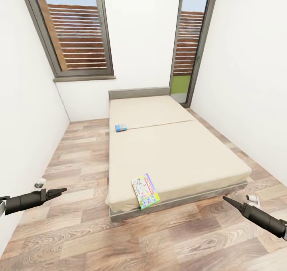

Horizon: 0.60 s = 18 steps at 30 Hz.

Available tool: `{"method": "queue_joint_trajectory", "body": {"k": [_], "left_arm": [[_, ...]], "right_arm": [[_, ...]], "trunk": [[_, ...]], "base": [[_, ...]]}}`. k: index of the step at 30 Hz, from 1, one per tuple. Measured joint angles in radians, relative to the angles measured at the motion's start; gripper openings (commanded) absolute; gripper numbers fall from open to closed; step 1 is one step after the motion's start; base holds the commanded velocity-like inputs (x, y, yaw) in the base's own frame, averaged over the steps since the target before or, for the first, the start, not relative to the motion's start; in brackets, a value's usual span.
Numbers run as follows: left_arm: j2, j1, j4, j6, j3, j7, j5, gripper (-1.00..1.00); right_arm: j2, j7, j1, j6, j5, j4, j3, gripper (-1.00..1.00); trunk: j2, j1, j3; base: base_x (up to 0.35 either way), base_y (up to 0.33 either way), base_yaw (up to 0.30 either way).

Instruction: Put all the toys in the child's room - the three board games (two on the bed and one on the table), the two jigsaw puzzles on the table, and the tennis ball on the table - inside the toy box on the table in the child's room.

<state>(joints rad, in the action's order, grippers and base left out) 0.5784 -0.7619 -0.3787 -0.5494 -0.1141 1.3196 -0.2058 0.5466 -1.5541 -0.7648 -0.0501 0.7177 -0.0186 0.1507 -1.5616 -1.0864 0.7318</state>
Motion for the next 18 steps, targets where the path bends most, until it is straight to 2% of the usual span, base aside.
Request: {"method": "queue_joint_trajectory", "body": {"k": [18], "left_arm": [[-0.003, 0.0, 0.0, 0.0, 0.0, -0.002, 0.0, 1.0]], "right_arm": [[-0.001, 0.0, 0.0, 0.001, 0.0, 0.0, 0.0, 1.0]], "trunk": [[0.0, 0.0, -0.03]], "base": [[0.0, -0.001, 0.004]]}}
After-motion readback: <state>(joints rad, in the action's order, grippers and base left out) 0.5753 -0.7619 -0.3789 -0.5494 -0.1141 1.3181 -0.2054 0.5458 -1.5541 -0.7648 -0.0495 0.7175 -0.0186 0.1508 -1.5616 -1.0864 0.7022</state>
